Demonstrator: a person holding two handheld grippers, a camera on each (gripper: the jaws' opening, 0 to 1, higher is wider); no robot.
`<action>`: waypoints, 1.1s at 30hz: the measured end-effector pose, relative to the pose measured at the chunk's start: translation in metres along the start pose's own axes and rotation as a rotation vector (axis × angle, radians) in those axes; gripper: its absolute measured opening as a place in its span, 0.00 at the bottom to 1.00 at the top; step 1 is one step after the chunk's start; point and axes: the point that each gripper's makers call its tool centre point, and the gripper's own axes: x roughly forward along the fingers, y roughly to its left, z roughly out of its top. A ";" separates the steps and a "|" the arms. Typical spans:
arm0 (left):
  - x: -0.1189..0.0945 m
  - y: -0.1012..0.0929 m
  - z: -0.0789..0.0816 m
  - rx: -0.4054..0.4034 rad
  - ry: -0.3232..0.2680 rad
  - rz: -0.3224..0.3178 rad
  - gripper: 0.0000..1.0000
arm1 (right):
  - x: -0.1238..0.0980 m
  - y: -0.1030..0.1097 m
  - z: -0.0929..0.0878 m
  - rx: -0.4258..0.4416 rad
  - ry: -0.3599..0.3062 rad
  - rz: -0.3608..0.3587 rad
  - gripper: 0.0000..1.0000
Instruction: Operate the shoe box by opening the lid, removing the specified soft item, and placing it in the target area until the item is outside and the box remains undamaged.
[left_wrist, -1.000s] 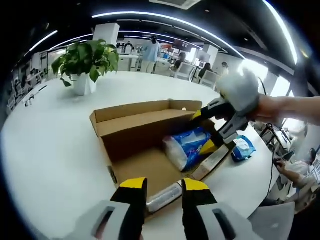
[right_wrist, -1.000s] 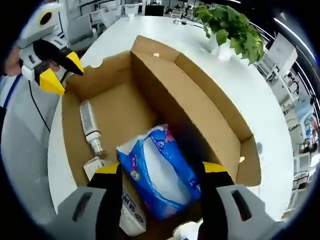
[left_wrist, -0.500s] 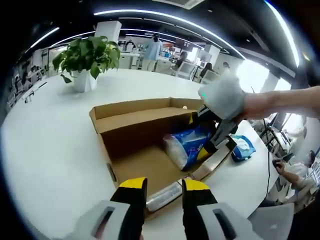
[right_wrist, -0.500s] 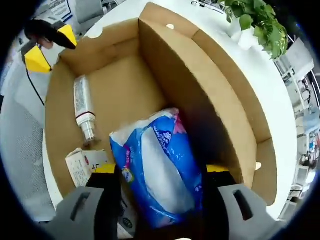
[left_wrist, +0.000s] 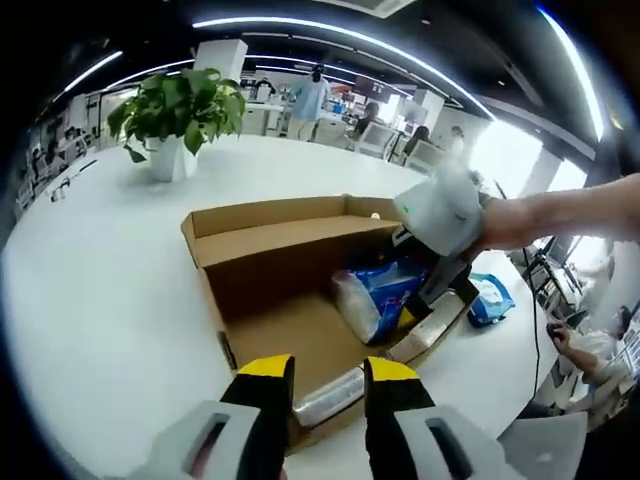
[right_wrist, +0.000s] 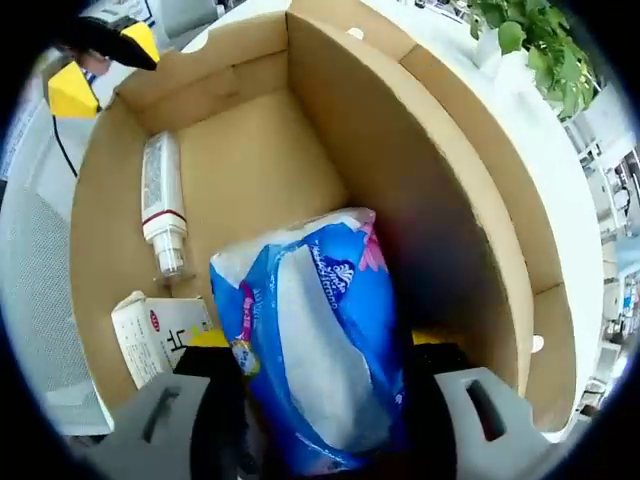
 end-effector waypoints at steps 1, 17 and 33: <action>0.000 -0.001 0.000 -0.002 0.000 -0.002 0.27 | 0.000 0.000 0.000 0.002 -0.002 -0.001 0.60; -0.007 -0.001 0.004 -0.009 -0.011 -0.003 0.27 | -0.019 0.004 0.012 0.085 -0.113 -0.039 0.28; -0.018 -0.012 0.005 0.008 -0.021 -0.019 0.27 | -0.057 0.006 0.026 0.078 -0.177 -0.104 0.26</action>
